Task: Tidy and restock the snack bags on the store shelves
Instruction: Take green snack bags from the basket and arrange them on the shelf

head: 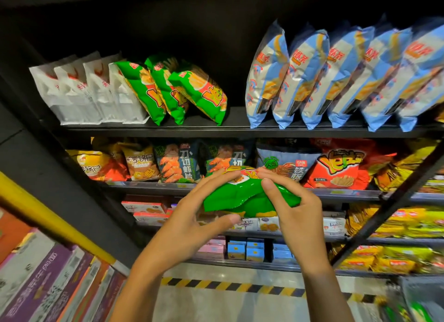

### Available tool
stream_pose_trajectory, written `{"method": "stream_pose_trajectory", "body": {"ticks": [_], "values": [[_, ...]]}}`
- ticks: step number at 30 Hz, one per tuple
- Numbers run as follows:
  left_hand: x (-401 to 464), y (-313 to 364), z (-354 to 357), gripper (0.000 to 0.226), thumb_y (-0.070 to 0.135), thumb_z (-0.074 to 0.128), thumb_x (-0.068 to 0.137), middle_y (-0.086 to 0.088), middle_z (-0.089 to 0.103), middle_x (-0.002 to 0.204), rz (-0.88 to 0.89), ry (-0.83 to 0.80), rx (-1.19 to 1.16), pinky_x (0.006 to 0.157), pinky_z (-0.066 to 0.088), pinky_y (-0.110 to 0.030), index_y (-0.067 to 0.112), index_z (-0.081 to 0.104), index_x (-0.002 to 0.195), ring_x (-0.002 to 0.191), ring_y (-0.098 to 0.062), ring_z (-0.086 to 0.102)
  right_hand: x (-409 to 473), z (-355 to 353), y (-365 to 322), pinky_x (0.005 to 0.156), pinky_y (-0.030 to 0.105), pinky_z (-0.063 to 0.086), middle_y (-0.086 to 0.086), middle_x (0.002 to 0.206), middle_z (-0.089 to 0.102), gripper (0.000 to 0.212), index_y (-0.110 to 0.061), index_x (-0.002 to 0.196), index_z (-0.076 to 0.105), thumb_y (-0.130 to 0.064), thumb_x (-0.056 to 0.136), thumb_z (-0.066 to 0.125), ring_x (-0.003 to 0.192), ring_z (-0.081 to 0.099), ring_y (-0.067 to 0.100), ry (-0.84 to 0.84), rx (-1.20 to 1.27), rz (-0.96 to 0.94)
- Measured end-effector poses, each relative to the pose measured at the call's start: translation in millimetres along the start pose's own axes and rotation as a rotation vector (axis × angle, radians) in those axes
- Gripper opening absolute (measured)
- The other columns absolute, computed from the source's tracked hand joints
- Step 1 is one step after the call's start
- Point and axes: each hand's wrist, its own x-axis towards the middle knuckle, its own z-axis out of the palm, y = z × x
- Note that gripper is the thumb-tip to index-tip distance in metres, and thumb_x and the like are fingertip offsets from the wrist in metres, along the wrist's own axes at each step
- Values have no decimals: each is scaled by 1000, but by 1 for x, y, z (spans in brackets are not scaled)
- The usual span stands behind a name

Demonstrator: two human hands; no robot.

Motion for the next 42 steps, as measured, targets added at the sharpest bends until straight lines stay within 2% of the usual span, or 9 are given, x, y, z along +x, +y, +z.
{"method": "stream_pose_trajectory", "body": {"ticks": [4, 8, 14, 20, 25, 30, 35, 39, 42], "values": [[-1, -2, 2, 42, 25, 62, 99, 14, 54, 149, -30, 100, -68, 104, 52, -50, 35, 61, 140, 140, -14, 50, -1, -1, 1, 102, 36, 55, -14, 121, 74, 22, -24, 114, 79, -26, 95, 68, 125, 62, 3, -63, 18, 42], [-2, -2, 4, 34, 28, 50, 103, 3, 68, 133, -128, 240, -207, 74, 64, -44, 24, 67, 133, 93, -30, 77, -1, -6, -1, 100, 43, 57, -10, 128, 72, 31, -27, 125, 73, -20, 96, 68, 123, 65, 12, -241, 81, 136], [-2, -8, 3, 40, 30, 36, 107, -4, 74, 123, -143, 274, -228, 69, 64, -34, 18, 66, 130, 91, -30, 78, -2, -6, 1, 98, 30, 56, -11, 132, 69, 41, -29, 131, 70, -10, 95, 69, 125, 64, 10, -332, 63, 133], [1, -13, -5, 38, 34, 39, 108, 17, 42, 159, -21, 132, -80, 116, 35, -27, 28, 65, 135, 152, -7, 31, 2, -14, -7, 109, 35, 47, -17, 142, 62, 42, -31, 137, 65, -24, 96, 63, 136, 53, 4, -323, 123, 159], [10, 1, -14, 38, 14, 47, 104, 17, 14, 170, 161, 18, 115, 120, 21, -22, 21, 61, 139, 157, -2, 11, 24, -13, -7, 118, 33, 40, -30, 145, 54, 57, -52, 142, 52, -42, 88, 71, 134, 46, -13, -261, 30, 206], [24, -7, -24, 87, 30, 63, 102, 35, -5, 165, 192, 28, 42, 120, 24, -18, 50, 2, 160, 156, 0, 8, 38, 3, -8, 117, 33, 41, -32, 133, 62, 60, -52, 140, 55, -29, 88, 75, 130, 49, -15, -169, 45, 105], [49, -15, -51, 114, 78, 80, 62, 31, 24, 163, -29, 185, -289, 101, 45, -11, 55, 17, 154, 137, 15, 41, 54, 23, -7, 120, 36, 39, -28, 138, 61, 58, -59, 133, 56, -32, 86, 74, 133, 49, -10, -167, 25, 46], [72, -24, -66, 88, 52, 84, 75, 5, 64, 141, -99, 106, -456, 110, 49, -42, 38, 40, 149, 129, -19, 63, 74, 42, -4, 119, 29, 38, -32, 138, 58, 57, -64, 131, 54, -30, 89, 73, 134, 48, -12, -245, -52, 33], [90, -35, -78, 74, 44, 82, 83, 16, 66, 135, -74, 233, -379, 109, 49, -40, 47, 41, 144, 123, -7, 65, 87, 54, 0, 121, 38, 38, -30, 145, 54, 60, -54, 143, 49, -34, 91, 71, 137, 48, -6, -229, -98, 27]]}}
